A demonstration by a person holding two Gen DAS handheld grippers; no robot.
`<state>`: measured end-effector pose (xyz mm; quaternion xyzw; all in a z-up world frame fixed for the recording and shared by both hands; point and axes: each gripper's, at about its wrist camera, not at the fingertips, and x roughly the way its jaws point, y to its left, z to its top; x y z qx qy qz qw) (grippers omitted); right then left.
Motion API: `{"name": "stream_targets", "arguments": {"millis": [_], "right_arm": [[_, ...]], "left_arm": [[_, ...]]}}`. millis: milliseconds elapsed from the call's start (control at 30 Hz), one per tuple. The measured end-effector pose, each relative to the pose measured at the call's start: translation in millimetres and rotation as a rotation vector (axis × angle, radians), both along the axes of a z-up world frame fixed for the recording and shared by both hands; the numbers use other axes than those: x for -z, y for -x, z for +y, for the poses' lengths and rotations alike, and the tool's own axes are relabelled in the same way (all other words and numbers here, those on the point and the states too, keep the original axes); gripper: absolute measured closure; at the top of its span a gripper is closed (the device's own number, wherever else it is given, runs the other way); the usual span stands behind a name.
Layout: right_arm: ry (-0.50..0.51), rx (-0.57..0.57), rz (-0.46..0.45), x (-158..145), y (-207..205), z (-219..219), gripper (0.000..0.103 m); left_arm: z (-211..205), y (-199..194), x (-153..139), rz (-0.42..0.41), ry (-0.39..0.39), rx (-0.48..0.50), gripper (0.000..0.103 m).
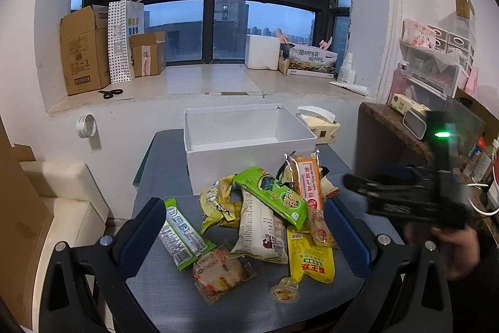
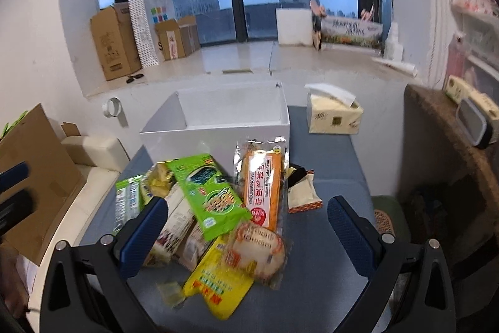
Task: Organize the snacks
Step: 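Grasp the orange Indian flying cake bag with the right gripper and lift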
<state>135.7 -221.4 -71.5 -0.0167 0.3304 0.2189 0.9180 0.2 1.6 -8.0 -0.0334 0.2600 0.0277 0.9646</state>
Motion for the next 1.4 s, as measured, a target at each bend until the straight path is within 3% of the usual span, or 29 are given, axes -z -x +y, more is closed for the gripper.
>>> {"name": "stream_targets", "arguments": {"millis": [300, 500, 633, 767, 833, 900, 967, 1067, 1400], "right_arm": [[0.072, 0.060, 0.182, 80, -104, 36, 0.000], [0.089, 0.066, 0.204, 98, -130, 57, 0.000], [0.118, 0.077, 0.206, 103, -134, 67, 0.002], [0.127, 0.077, 0.215, 108, -137, 70, 0.014], [0.133, 0.079, 0.217, 110, -138, 70, 0.015], [0.125, 0.077, 0.210, 108, -137, 68, 0.020], [0.124, 0.084, 0.205, 107, -134, 65, 0.032], [0.112, 0.081, 0.206, 105, -133, 61, 0.039], [0.081, 0.118, 0.157, 90, -124, 42, 0.042]], "left_arm": [[10, 0, 9, 0.015, 0.015, -0.024, 0.000], [15, -1, 15, 0.016, 0.044, -0.028, 0.000], [16, 0, 16, 0.013, 0.054, -0.030, 0.000], [15, -1, 18, 0.028, 0.060, -0.029, 0.000], [15, -2, 19, 0.033, 0.064, -0.030, 0.000], [14, -3, 20, 0.043, 0.065, -0.030, 0.000], [14, -3, 20, 0.042, 0.067, -0.029, 0.000], [13, -4, 21, 0.043, 0.063, -0.028, 0.000], [16, -8, 26, 0.052, 0.078, -0.036, 0.000]]}}
